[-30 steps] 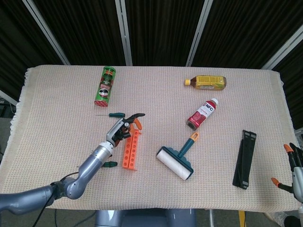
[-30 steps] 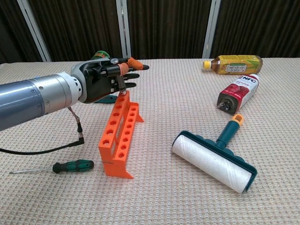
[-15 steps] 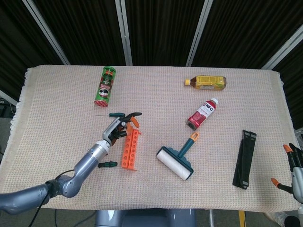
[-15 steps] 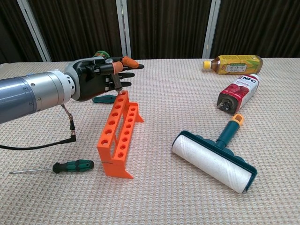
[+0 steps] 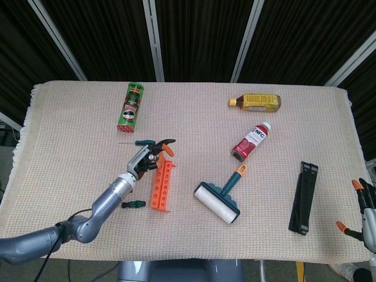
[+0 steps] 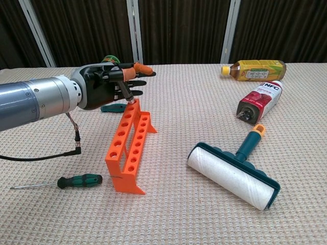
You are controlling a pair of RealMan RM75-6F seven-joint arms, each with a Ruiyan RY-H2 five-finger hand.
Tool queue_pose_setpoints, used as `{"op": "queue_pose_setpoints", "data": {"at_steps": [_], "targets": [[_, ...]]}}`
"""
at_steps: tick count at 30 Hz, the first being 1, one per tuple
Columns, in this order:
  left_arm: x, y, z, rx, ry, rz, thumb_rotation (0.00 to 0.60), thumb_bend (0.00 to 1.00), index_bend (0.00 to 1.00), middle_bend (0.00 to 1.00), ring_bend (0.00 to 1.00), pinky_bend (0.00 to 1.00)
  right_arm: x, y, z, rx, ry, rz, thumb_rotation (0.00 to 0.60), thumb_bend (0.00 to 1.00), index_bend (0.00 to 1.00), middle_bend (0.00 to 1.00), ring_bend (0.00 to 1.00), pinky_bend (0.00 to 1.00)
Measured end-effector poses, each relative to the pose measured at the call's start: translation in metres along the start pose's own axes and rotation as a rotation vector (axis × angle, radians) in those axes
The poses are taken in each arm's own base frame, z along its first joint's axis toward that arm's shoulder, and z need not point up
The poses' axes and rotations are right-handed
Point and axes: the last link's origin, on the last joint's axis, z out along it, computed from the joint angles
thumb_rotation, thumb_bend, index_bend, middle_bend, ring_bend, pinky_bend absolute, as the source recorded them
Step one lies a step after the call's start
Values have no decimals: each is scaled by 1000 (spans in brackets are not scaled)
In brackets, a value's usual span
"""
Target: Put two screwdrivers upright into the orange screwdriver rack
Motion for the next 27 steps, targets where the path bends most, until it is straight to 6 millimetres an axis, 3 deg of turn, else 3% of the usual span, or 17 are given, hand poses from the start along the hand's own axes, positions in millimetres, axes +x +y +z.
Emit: {"op": "queue_pose_setpoints", "data": {"at_steps": [27], "targets": [[21, 13, 6, -1, 48, 69, 600, 762, 488, 104, 0, 0, -1, -1, 0, -1, -1, 0, 600, 0, 0, 0, 0, 0]]}}
